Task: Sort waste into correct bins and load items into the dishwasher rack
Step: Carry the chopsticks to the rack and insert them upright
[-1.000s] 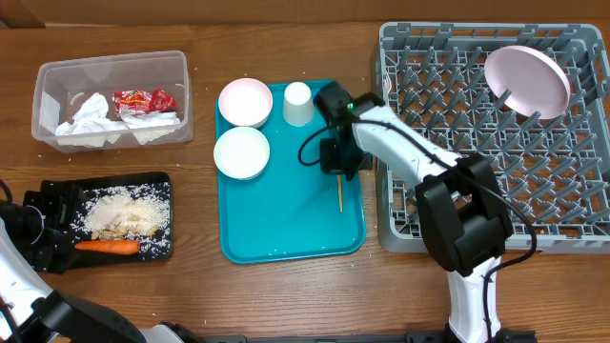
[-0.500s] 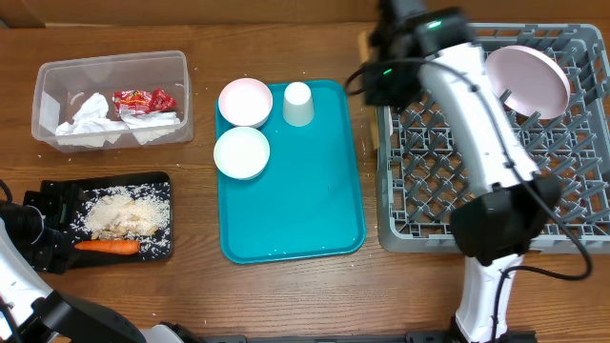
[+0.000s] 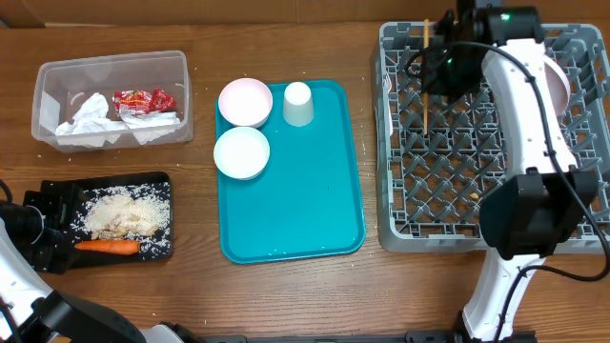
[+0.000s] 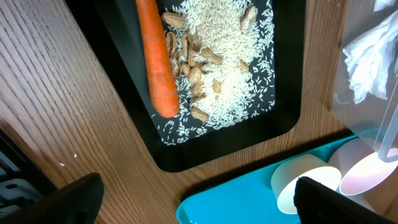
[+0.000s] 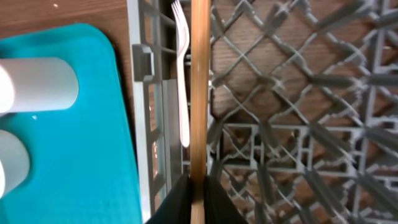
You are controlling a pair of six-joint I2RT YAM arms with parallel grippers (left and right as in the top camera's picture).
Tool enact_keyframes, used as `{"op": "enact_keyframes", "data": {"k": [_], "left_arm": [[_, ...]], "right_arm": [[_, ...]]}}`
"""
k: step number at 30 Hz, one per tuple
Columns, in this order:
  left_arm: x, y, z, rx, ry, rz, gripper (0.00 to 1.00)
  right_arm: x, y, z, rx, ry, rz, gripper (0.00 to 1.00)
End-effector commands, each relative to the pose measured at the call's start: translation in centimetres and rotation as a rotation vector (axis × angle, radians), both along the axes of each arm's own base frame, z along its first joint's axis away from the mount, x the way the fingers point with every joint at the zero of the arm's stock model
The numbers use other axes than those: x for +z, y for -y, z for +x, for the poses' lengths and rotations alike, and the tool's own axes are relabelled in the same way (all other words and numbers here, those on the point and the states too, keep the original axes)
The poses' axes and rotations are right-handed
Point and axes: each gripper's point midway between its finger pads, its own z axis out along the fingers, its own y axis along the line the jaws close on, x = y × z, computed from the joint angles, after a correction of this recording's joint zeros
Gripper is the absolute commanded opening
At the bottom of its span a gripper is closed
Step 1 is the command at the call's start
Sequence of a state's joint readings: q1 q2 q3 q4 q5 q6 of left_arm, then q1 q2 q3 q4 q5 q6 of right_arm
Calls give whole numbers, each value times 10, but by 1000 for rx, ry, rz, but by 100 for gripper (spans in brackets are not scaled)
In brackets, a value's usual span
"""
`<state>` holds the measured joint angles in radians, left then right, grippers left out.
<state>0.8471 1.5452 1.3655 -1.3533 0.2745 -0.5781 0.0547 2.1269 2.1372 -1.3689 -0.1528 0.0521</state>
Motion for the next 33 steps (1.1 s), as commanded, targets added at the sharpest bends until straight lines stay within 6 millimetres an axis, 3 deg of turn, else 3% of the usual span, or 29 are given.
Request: {"op": "enact_keyframes", "data": {"k": [1,6,9,11,19,24,30,33], "left_arm": [[-2,0,0,15,-3,-10,100],[-2,0,0,15,-3,-10,100],[-2,0,0,15,-3,-10,100],[-2,0,0,15,-3,-10,100],[-2,0,0,15,-3,-10,100],[-2,0,0,15,-3,-10,100],[-2,0,0,15,-3,-10,100],[-2,0,0,15,-3,-10,100]], "right_arm": [[-9,-6,-3,27,3,5,10],[-31,-6,-4,9,-20,6,16],[-31,-6,-5,9,-23,6,21],[-31,-6,-6,9,-29,5,29],[-23,-10,-22,-13,-92,34,36],[5,-28,-31,-4,-94,100,37],[65,-83,-43,108,23,224,39],[82,-119,-47,159,87,240,50]]}}
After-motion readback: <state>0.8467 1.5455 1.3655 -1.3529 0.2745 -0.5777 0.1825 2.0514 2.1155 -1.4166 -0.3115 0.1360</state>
